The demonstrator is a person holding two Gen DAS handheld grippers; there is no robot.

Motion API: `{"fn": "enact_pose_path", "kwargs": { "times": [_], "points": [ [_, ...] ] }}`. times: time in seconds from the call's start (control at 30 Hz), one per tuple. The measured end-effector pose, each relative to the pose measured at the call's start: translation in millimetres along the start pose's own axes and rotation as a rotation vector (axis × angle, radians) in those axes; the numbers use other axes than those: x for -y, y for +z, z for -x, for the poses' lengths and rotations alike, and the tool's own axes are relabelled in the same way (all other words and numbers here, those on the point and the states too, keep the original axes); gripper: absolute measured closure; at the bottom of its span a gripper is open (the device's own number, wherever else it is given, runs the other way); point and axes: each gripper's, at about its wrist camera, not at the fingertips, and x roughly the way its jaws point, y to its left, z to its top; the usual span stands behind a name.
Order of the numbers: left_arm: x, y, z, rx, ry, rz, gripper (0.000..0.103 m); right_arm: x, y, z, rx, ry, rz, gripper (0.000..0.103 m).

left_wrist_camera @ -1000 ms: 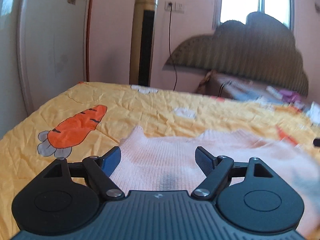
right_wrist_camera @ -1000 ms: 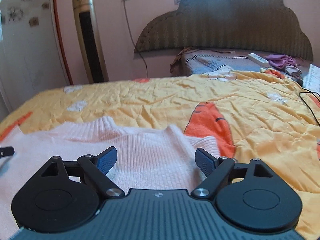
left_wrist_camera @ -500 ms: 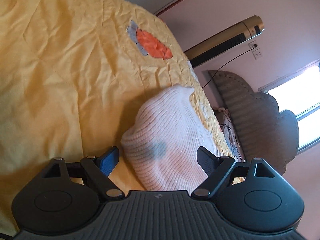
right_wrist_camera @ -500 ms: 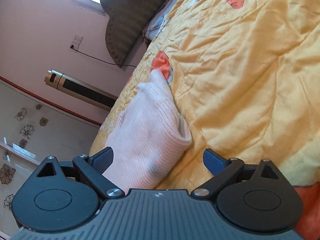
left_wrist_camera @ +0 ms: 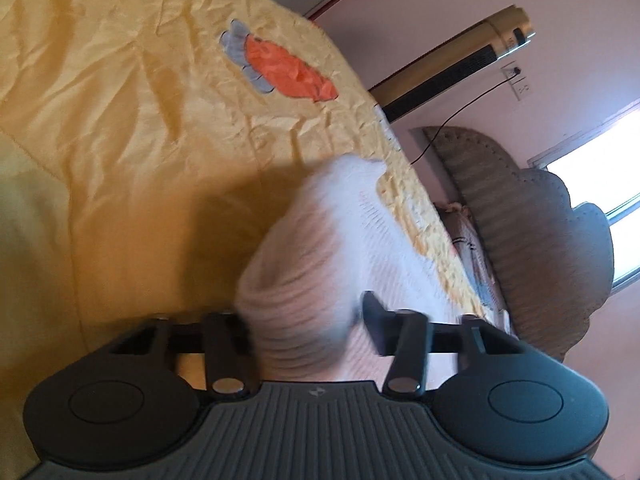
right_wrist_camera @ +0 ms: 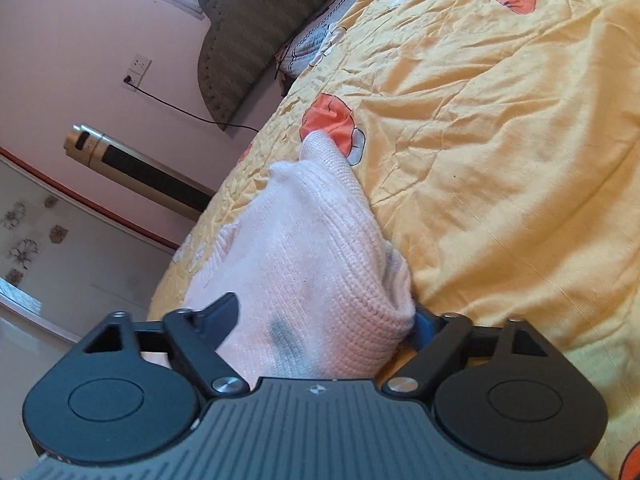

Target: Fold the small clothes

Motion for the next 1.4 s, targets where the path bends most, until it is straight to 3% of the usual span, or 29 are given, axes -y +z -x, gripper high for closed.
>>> {"fn": "enact_pose_path", "kwargs": {
  "times": [0.03,0.1,0.2,0.67,0.97,1.13,1.27,1.4],
  "points": [
    [-4,0,-1,-0.007,-0.017,0.015,0.075,-3,0,-3,0.001,-0.028,0.021,0.043],
    [-4,1,1,-0.013,-0.022,0.006,0.077,-3,1,-6,-0.002,-0.056,0.009,0.068],
    [5,3,6,-0.009,-0.013,-0.027,0.08,4,2,-5,-0.012,-0.01,-0.036,0.073],
    [42,13,56,-0.042,-0.15,-0.111,0.083,-15,24,37,-0.01,0.153,-0.079,0.075],
    [17,4,90,-0.079,-0.149,-0.055,0.083,2,10,65,-0.034,0.178,-0.122,0.075],
    [-3,-5,101,-0.113,-0.116,-0.105,0.083,8,-11,90,-0.047,0.21,-0.128,0.075],
    [-38,-10,80,-0.169,-0.026,-0.035,0.081,31,-26,92,-0.069,0.162,-0.164,0.075],
    [-46,-16,76,-0.154,-0.046,-0.067,0.075,56,-39,80,-0.087,0.115,-0.192,0.072]
  ]
}}
